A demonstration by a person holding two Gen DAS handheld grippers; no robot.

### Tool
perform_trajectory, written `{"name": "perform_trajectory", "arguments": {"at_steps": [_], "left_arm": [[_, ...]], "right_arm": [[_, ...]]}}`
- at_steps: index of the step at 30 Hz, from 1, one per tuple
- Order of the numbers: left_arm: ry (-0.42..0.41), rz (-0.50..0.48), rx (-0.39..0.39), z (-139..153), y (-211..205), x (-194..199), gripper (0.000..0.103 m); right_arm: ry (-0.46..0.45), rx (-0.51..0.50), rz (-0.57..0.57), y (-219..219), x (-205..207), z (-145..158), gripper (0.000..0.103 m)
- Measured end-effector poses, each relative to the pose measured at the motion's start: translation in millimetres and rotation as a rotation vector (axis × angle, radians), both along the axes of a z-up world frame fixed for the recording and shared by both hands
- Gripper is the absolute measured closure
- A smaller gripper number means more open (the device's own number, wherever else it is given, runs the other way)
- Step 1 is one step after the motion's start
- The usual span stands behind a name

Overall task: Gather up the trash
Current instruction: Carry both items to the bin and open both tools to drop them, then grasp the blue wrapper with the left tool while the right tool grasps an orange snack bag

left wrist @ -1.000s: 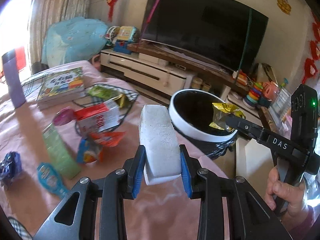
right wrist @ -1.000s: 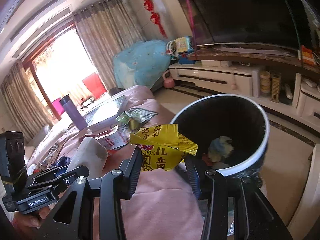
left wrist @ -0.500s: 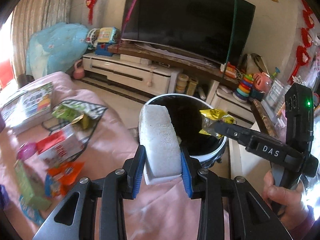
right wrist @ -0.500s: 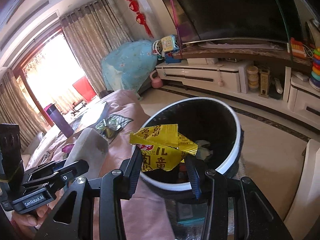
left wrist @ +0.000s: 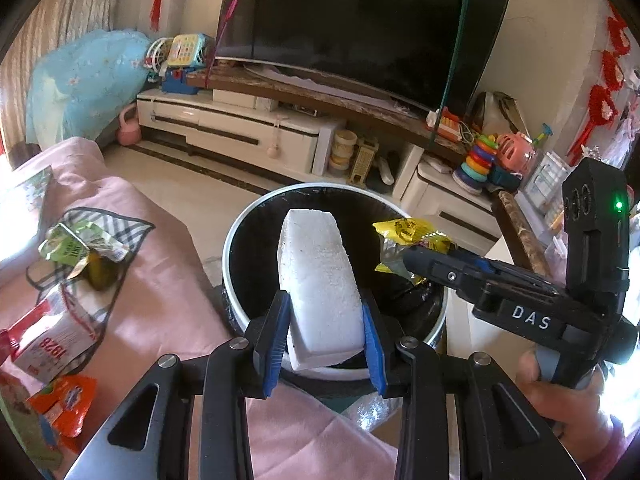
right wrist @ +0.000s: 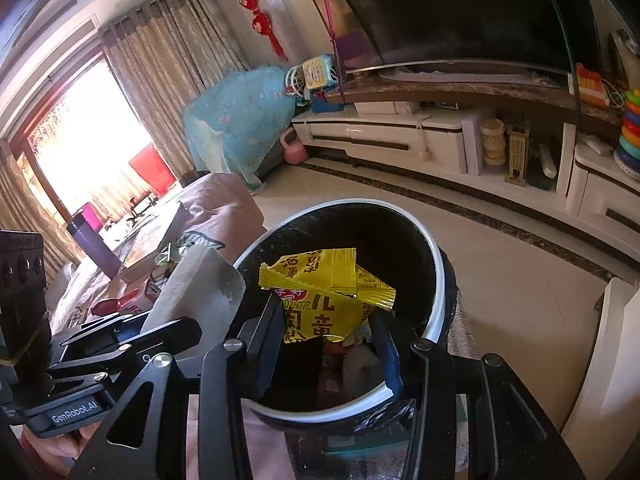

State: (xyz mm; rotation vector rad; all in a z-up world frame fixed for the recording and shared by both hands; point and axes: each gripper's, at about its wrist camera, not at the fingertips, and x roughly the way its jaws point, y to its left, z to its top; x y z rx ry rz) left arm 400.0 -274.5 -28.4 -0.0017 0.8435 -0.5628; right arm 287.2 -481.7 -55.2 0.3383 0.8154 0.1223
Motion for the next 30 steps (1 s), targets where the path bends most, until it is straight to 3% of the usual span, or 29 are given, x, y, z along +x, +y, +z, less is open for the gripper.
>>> {"name": "perform_trajectory", "arguments": {"at_steps": [6, 12, 13, 18, 23, 30], "left_arm": [[0.022, 0.004, 0.009, -1.3, -5.8, 18.5, 0.057], [-0.001, 0.027, 0.009, 1.1, -2.0, 9.0, 0.041], [-0.004, 0.034, 0.007, 0.3, 2.4, 4.3, 0.038], [0.008, 0.077, -0.013, -3.5, 25.5, -21.1, 0.037], [0.017, 0.124, -0.015, -7.3, 55.1, -55.6, 0.037], [0.036, 0.215, -0.017, -6.0, 106.7, -103.1, 0.037]], "right_arm": [[0.013, 0.010, -0.003, -7.2, 7.1, -1.8, 0.056], [0.032, 0.030, -0.007, -7.9, 9.7, -4.4, 0.043], [0.030, 0.032, -0.007, -7.2, 9.0, -3.9, 0.037], [0.015, 0.030, -0.007, 1.1, 1.5, 1.2, 0.030], [-0.019, 0.025, 0.006, 24.2, -15.7, 6.8, 0.014], [-0.031, 0.035, 0.077, 74.4, -40.0, 5.2, 0.012]]}}
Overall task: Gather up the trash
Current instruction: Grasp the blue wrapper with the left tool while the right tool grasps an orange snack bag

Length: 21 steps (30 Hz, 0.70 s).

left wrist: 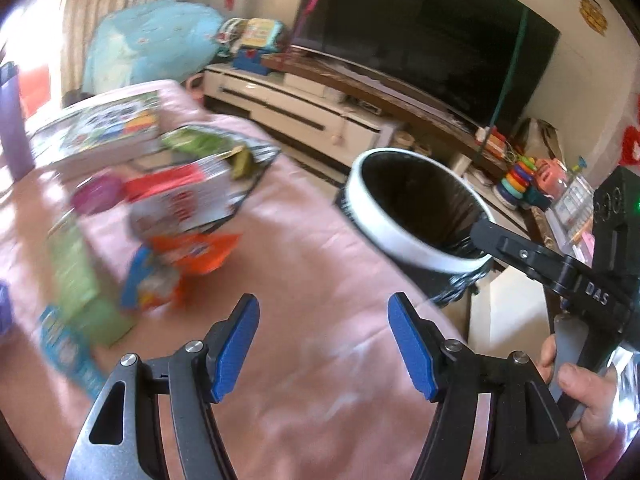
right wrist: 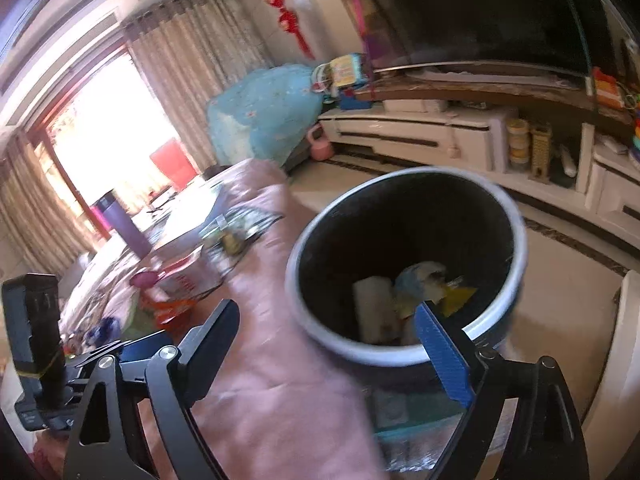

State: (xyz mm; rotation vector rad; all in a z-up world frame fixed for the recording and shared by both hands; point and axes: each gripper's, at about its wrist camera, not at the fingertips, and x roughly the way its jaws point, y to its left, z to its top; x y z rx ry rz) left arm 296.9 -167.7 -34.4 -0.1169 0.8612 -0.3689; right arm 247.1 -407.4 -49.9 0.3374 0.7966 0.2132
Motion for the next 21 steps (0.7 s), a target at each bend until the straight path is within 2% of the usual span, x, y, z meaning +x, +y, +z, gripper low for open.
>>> {"name": "perform_trajectory", "arguments": {"at_steps": [7, 14, 18, 21], "left_arm": [[0.015, 0.087, -0.010, 1.3, 51.7, -43.6, 0.037], [0.004, 0.161, -0.036, 4.6, 103.6, -85.2, 0.037], [-0.022, 0.175, -0.019, 10.2, 129.8, -105.0, 0.037], [-0.052, 0.154, 0.028, 16.9, 147.1, -117.4, 0.037]], "right_arm": [[0.016, 0.023, 0.077, 53.3, -12.7, -5.2, 0.012], [0.039, 0.001, 0.139, 104.4, -19.4, -11.9, 0.012], [0.054, -0.007, 0.167, 130.6, -19.4, -14.1, 0.012], [0.053, -0.013, 0.173, 147.6, -18.7, -13.0, 0.012]]}}
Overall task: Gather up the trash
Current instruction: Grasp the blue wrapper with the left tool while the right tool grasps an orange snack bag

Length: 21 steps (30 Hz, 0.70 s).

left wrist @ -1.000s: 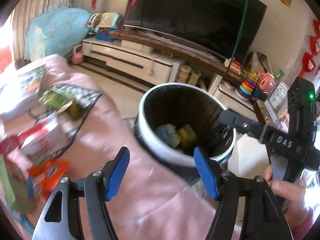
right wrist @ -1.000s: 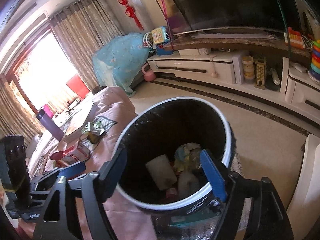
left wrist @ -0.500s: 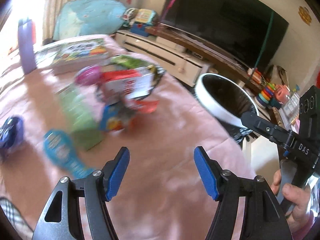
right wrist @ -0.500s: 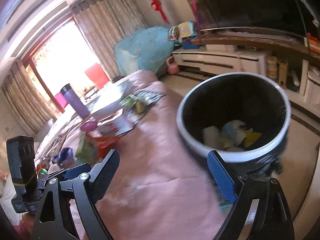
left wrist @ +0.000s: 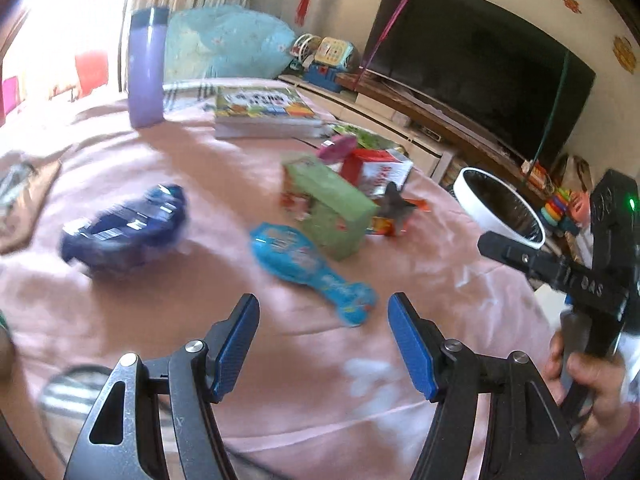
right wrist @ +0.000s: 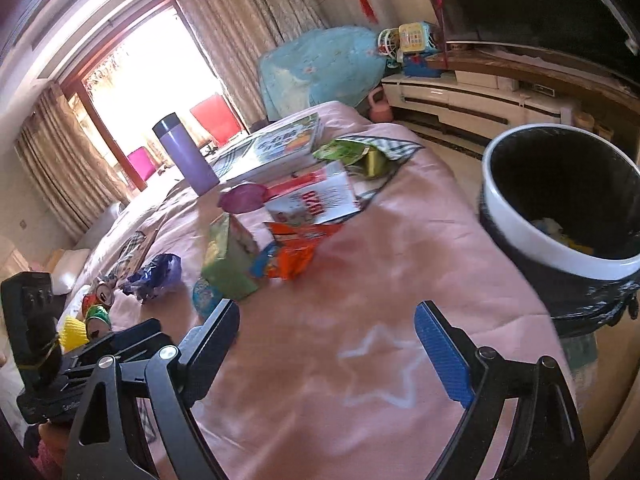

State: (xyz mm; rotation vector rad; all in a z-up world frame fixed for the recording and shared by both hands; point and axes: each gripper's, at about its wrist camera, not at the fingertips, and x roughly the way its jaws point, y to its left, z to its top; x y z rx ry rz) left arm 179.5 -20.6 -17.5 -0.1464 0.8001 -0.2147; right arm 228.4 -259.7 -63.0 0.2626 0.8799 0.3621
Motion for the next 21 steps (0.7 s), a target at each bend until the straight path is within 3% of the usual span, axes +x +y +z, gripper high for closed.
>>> {"name": "perform_trajectory", "arguments": {"at_steps": [3, 10, 15, 21], "left_arm": [[-0.025, -0.024, 0.067, 10.0, 18.1, -6.1, 0.035], [-0.072, -0.037, 0.219, 33.8, 51.1, -7.2, 0.021], [-0.072, -0.057, 0.315, 27.6, 61.2, 14.7, 0.014], [0.019, 0.017, 0.280, 4.0, 73.9, 39.9, 0.019]], "right_arm": [[-0.006, -0.005, 0.000, 14.9, 1.7, 1.7, 0.012], [0.001, -0.015, 0.004, 41.0, 10.5, 0.8, 0.013], [0.020, 0.007, -0.007, 51.5, 24.5, -4.6, 0.013], [0.035, -0.006, -0.031, 61.0, 43.6, -12.9, 0.018]]}}
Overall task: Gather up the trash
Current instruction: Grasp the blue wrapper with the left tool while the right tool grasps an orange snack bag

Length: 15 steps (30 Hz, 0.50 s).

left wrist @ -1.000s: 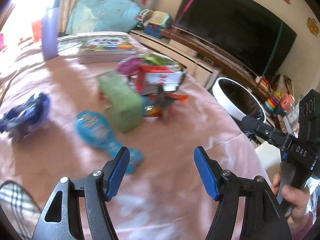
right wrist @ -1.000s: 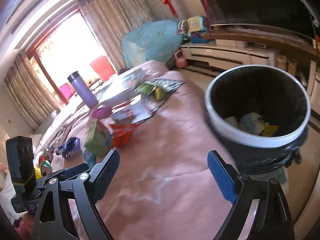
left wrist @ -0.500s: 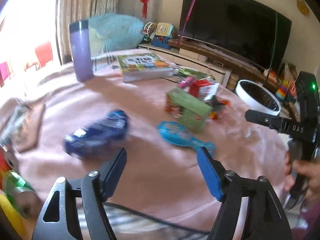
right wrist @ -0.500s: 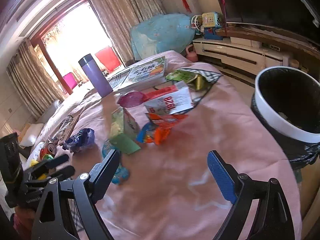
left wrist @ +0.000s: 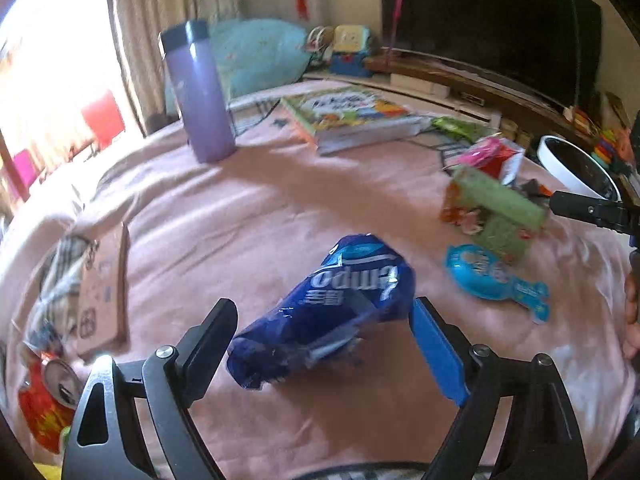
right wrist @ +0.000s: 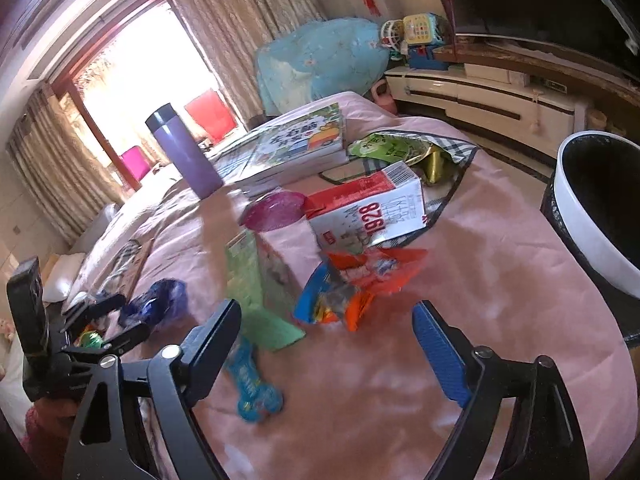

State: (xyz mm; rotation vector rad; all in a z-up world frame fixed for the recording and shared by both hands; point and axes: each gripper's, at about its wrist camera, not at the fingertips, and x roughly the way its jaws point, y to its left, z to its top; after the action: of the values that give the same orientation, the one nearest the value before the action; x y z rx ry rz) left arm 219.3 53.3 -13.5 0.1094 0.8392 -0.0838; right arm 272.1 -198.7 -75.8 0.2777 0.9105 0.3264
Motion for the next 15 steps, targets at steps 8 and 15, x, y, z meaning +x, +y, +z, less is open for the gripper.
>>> {"name": "perform_trajectory", "arguments": {"at_steps": [8, 15], "left_arm": [[0.014, -0.023, -0.038, 0.8, -14.1, 4.5, 0.053], [0.010, -0.029, -0.227, 9.8, -21.1, -7.0, 0.057]], "right_arm": [[0.064, 0.006, -0.066, -11.4, 14.7, -26.7, 0.086], [0.000, 0.000, -0.060, -31.0, -5.4, -9.0, 0.092]]}}
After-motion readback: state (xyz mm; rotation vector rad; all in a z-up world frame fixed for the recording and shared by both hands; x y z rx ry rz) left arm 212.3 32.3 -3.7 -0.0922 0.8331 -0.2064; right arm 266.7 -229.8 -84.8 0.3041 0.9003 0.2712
